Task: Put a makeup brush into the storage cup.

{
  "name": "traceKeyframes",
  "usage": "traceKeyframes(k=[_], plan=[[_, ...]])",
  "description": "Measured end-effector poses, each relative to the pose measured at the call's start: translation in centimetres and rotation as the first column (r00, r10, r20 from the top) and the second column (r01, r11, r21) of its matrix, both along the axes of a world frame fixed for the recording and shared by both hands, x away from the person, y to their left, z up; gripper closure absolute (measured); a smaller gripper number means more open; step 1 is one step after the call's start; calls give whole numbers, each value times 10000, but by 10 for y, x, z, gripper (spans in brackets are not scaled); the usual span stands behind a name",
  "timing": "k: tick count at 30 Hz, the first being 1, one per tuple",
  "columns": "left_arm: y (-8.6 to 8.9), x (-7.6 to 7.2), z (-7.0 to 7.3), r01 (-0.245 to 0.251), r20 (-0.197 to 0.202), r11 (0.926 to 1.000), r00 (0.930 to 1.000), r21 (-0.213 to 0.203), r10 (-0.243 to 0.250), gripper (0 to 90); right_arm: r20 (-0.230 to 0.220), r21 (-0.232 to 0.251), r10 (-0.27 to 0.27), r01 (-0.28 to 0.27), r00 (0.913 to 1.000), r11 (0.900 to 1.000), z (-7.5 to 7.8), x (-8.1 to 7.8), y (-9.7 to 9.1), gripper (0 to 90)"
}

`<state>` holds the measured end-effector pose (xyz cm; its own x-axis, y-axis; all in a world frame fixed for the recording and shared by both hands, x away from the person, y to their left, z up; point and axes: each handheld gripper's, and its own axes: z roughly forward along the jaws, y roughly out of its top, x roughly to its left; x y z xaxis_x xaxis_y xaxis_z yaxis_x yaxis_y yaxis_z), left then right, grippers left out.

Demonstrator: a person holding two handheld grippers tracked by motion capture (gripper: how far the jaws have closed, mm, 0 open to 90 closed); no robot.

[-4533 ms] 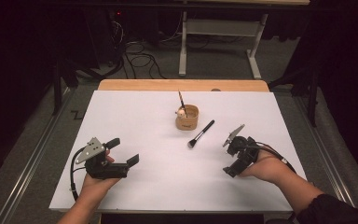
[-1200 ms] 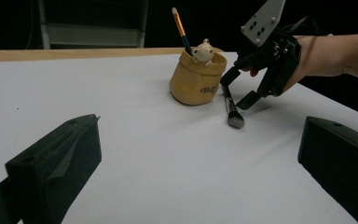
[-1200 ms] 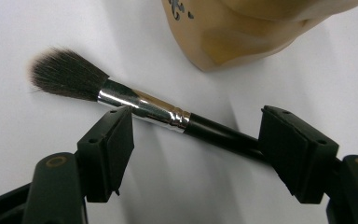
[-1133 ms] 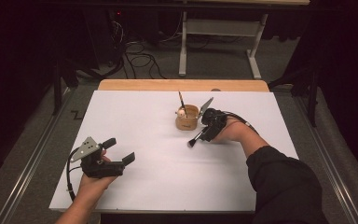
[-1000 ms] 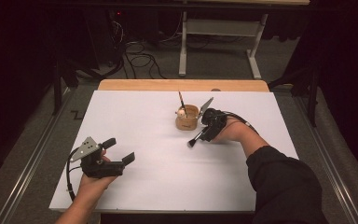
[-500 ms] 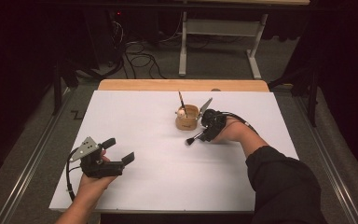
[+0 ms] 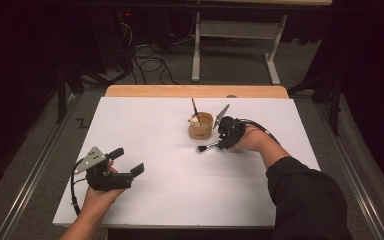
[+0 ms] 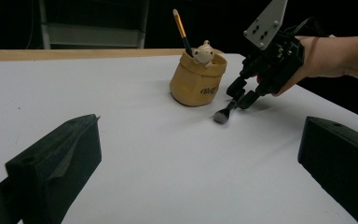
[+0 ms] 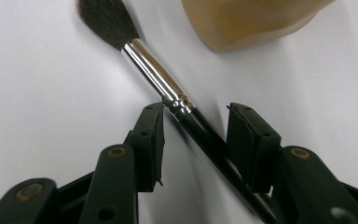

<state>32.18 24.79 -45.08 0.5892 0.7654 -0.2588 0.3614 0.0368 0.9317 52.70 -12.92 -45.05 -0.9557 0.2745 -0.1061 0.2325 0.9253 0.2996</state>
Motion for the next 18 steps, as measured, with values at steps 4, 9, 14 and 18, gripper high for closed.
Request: traceKeyframes(k=[4,9,14,18], plan=[[0,0,0,3,-2,10000,10000,-1,-3,1,-38,32,79,-79,10000,10000,0,-1,-1,638],[0,0,0,-13,16,10000,10000,-24,13,1,-175,5,221,-221,9996,9998,1,-2,-1,703],[0,0,0,-18,15,10000,10000,-40,18,2,-274,-80,277,-279,9992,9996,2,-3,-2,728],[0,0,0,-22,17,10000,10000,-42,22,2,-296,-122,434,-438,9986,9990,2,-4,-2,744]])
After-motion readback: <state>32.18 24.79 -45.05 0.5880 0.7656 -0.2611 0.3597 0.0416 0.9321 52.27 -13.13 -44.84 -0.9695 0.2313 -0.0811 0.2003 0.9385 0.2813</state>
